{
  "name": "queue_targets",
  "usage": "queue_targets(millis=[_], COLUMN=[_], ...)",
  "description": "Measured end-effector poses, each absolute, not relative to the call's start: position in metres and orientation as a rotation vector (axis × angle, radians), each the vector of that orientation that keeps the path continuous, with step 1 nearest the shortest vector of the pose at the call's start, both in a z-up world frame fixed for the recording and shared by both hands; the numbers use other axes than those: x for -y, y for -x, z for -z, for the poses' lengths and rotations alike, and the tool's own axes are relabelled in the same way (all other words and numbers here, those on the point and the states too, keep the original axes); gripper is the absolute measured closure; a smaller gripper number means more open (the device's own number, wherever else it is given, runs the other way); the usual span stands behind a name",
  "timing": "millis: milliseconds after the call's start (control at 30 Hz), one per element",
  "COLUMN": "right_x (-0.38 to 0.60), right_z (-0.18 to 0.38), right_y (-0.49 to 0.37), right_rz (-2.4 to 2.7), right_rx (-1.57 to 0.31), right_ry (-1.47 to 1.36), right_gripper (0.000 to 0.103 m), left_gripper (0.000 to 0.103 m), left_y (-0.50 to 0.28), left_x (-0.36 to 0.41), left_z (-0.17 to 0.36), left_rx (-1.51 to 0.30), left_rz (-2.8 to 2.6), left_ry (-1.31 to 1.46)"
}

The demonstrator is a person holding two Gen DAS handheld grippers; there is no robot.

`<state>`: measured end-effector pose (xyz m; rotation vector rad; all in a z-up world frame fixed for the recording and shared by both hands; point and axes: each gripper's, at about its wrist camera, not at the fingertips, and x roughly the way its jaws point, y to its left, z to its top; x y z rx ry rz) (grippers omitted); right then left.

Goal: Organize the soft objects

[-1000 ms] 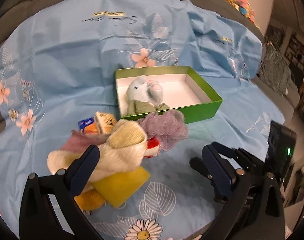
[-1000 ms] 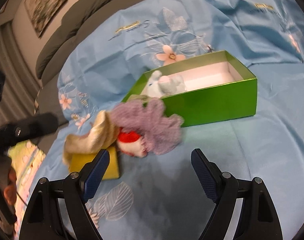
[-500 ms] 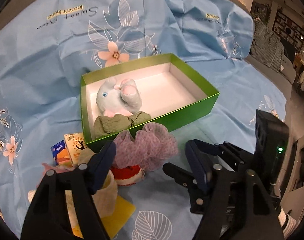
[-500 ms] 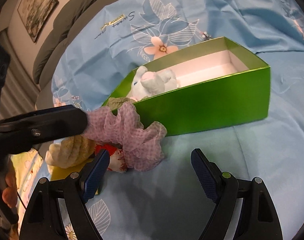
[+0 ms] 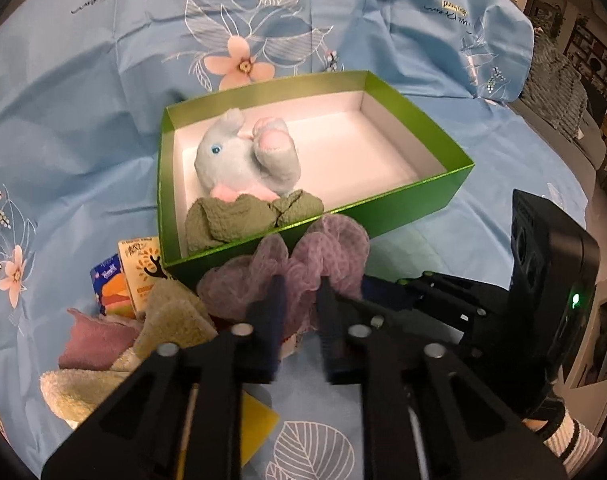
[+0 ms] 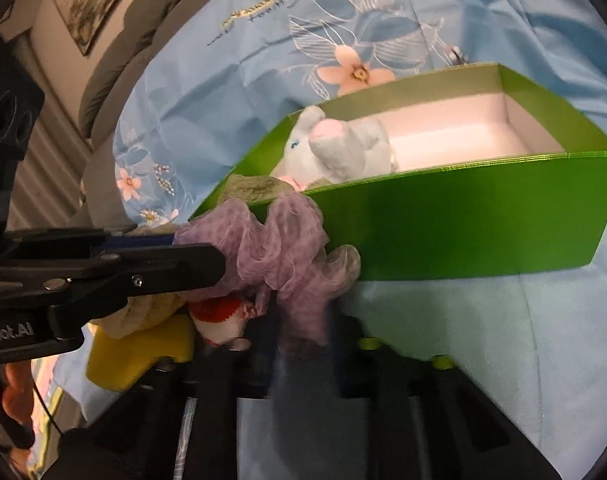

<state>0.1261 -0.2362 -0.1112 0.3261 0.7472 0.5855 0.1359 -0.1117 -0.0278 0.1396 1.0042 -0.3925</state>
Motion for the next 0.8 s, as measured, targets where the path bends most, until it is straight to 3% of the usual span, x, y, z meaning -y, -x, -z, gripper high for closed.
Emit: queue_targets(millis=[100,500,800], right_x=[0.243,0.276,0.292], right_z=[0.105,0.037,-0.011], right_y=[-0.120,-0.078,-0.098], right_rz=[-0.582,-0.552,-0.445], right_rx=[-0.709,-0.491,-0.412], right_ry=[-0.348,-0.395,-0.304], right_gripper=[0.097,0.097,0.097], left_gripper=[0.094,0.094,0.092], left_y=[-0.134,-0.105,-0.140], left_x=[0.108,0.114,0.137], left_z=[0.026,-0.038,-0.068], left_rx=[-0.999,-0.858,-0.810], left_rz=[0.391,0.485,0.501], left_ry=[-0.097,-0.071,-0.032])
